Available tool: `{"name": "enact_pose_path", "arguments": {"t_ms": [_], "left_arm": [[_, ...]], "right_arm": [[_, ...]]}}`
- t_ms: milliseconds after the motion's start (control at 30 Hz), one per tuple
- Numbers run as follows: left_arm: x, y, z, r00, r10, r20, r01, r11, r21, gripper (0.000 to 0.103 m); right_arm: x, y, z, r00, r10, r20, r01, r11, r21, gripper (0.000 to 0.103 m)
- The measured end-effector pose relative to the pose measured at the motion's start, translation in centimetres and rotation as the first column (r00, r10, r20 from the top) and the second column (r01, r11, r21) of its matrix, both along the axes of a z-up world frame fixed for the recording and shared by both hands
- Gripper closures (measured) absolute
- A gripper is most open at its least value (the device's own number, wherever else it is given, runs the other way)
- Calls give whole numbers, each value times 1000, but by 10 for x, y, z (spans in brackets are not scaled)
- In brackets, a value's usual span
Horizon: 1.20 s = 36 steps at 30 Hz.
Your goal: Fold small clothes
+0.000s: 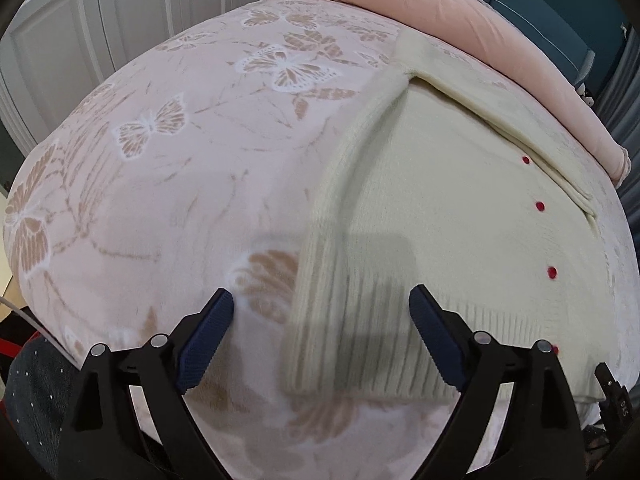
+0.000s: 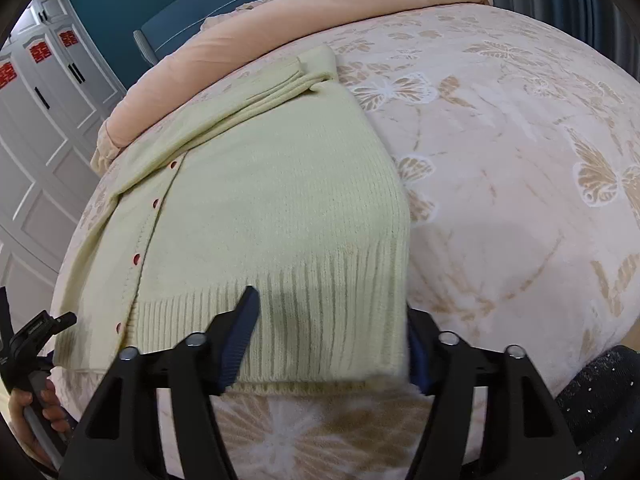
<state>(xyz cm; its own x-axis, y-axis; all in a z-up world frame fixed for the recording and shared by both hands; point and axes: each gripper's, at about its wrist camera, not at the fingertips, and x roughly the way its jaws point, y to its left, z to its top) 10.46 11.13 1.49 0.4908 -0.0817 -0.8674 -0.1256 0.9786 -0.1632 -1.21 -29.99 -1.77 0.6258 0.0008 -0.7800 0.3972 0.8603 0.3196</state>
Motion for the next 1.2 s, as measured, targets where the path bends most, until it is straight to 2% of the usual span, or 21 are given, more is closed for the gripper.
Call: {"name": "enact_pose_path", "arguments": {"t_ms": [100, 133, 200, 267, 300, 367, 433, 467, 500, 533, 667, 800, 933, 1067, 1133, 1200], "left_arm": [[9, 7, 1, 1000, 25, 7, -24, 999, -22, 16], [11, 8, 2, 1000, 29, 9, -28, 999, -27, 16], [14, 10, 2, 999, 34, 5, -34, 999, -37, 16], [15, 9, 1, 999, 32, 1, -32, 999, -42, 17], [15, 8, 2, 1000, 27, 4, -27, 999, -45, 22], [13, 7, 4, 1000, 16, 5, -15, 999, -48, 39], [13, 6, 6, 1000, -15, 0, 15, 996, -92, 67], [14, 6, 6, 1000, -28, -8, 26, 993, -113, 75], [15, 5, 6, 999, -41, -24, 37, 990, -137, 88], [14, 5, 9, 999, -43, -27, 38, 988, -147, 91], [8, 9, 27, 999, -43, 8, 43, 982, -186, 94], [-4, 13, 53, 996, -76, 48, 85, 968, -235, 95], [-26, 13, 73, 990, -127, 58, 137, 964, -230, 96], [-74, 23, 80, 981, -192, 10, 190, 960, -204, 96], [-104, 31, 80, 976, -217, -33, 207, 959, -193, 96], [-136, 39, 77, 966, -241, -92, 220, 957, -190, 96]], "right_arm": [[1, -4, 0, 1000, -2, 1, 2, 1000, 27, 79], [0, -6, 0, 1000, -6, 6, 6, 999, 44, 86], [-1, -10, 2, 1000, -17, 15, 16, 997, 77, 92], [-4, -12, 8, 999, -20, 38, 16, 995, 97, 94], [-5, -11, 14, 998, -12, 58, 6, 995, 98, 94], [-10, -7, 28, 995, 5, 99, -12, 997, 78, 95], [-15, -2, 44, 990, 28, 136, -36, 998, 56, 96], [-18, 1, 53, 988, 43, 151, -50, 998, 43, 96], [-21, 3, 58, 986, 56, 158, -62, 998, 31, 96], [-23, 4, 64, 984, 69, 161, -73, 997, 18, 96], [-49, 14, 80, 981, 140, 137, -137, 990, -34, 96], [-100, 23, 84, 972, 232, 28, -229, 970, -86, 96], [-159, 36, 80, 944, 311, -110, -321, 943, -84, 96], [-208, 49, 83, 919, 350, -184, -359, 933, -21, 96], [-219, 55, 86, 917, 355, -183, -363, 932, -11, 96], [-219, 52, 93, 929, 342, -143, -346, 938, -2, 96]]}}
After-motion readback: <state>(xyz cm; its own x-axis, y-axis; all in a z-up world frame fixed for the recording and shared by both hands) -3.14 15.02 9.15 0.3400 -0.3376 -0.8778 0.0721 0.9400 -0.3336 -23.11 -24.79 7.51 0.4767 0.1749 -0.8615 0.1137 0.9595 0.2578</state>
